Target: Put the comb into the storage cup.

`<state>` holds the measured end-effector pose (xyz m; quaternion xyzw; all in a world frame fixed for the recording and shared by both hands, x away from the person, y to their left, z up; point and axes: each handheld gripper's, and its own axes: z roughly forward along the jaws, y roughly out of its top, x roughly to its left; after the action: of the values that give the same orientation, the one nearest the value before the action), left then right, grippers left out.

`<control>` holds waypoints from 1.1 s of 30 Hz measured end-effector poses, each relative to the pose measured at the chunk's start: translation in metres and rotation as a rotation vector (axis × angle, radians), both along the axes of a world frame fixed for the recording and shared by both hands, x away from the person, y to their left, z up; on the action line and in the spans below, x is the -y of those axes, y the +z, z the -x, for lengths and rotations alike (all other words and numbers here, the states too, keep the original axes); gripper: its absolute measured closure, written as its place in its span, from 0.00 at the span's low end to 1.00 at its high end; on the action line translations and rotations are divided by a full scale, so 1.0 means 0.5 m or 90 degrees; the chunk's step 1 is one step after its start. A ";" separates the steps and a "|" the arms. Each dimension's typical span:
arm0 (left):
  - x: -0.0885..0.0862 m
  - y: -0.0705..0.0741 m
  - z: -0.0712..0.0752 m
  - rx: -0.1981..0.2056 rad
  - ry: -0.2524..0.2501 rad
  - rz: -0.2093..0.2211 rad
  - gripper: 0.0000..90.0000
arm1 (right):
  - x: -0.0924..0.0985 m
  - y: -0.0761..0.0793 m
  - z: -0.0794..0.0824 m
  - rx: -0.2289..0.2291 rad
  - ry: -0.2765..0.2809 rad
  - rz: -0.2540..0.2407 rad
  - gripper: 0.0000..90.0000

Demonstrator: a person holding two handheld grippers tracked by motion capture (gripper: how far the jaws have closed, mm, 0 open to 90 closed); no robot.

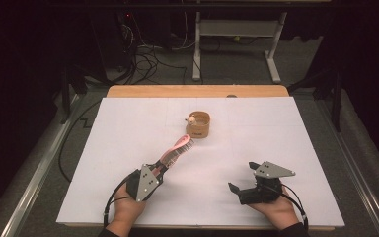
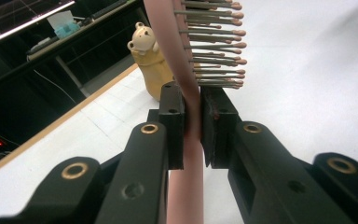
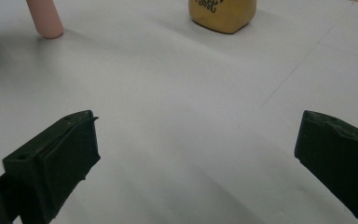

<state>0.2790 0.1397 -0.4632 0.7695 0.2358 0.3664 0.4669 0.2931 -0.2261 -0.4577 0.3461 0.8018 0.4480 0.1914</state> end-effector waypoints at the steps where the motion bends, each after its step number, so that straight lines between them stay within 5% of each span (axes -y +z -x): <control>1: -0.002 0.000 -0.001 -0.002 0.000 0.003 0.88 | 0.000 0.000 0.000 0.001 -0.001 -0.001 0.00; 16: -0.007 0.007 -0.001 -0.029 -0.025 0.082 0.88 | -0.010 -0.005 0.004 0.007 -0.002 -0.021 0.00; 33: -0.004 0.010 -0.001 -0.046 -0.040 0.136 0.88 | -0.029 -0.004 0.011 0.021 0.006 -0.044 0.00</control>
<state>0.2795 0.1419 -0.4584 0.7351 0.2662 0.2960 0.5487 0.2878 -0.2115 -0.4598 0.3411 0.7844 0.4819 0.1900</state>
